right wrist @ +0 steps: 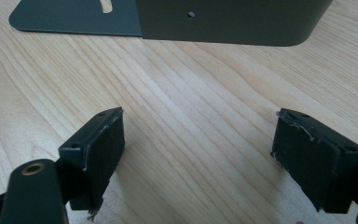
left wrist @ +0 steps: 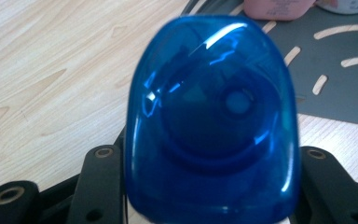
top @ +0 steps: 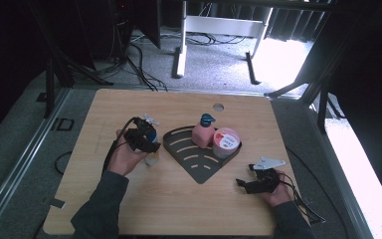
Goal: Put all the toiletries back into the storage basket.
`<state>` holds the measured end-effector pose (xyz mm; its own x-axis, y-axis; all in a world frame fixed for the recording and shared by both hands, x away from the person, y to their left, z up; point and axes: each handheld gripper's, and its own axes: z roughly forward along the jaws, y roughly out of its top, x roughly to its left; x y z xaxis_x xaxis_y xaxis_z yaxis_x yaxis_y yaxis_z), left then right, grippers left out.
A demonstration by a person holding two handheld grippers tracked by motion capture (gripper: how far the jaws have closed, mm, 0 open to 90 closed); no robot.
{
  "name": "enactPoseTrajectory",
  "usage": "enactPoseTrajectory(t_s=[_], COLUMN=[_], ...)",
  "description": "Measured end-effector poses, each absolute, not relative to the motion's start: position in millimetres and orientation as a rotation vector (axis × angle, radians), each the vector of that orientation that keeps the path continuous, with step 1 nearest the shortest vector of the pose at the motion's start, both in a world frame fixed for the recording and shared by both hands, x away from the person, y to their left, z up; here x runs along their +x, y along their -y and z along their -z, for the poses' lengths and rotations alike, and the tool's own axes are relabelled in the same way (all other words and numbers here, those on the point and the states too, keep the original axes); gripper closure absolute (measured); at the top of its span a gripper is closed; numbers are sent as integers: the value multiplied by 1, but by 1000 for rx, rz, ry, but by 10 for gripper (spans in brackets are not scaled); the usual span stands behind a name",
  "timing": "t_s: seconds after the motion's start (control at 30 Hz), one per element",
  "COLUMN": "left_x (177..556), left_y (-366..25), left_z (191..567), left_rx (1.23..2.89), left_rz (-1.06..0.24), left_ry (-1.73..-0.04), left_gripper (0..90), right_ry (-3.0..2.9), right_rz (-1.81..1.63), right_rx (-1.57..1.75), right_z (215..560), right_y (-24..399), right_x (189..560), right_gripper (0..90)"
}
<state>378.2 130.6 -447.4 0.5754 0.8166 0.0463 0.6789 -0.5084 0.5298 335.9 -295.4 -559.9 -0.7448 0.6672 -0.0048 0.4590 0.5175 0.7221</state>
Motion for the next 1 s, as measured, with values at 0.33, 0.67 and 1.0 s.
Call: enactPoseTrajectory(t_s=[0.33,0.67,1.0], left_x=[380,381,384], left_y=[-130,-130,-129], left_z=[452,455,460], left_rx=[2398,2422,2470], left_rz=[-379,-359,-331], left_ry=[-1199,-1205,-1210], left_gripper=[500,506,504], right_ry=[-2480,-2480,-2480], right_rz=[-1056,-1056,-1056], right_rx=[945,945,945], right_z=[560,560,560], right_y=[295,295,295], right_x=[336,336,336], right_gripper=[166,166,165])
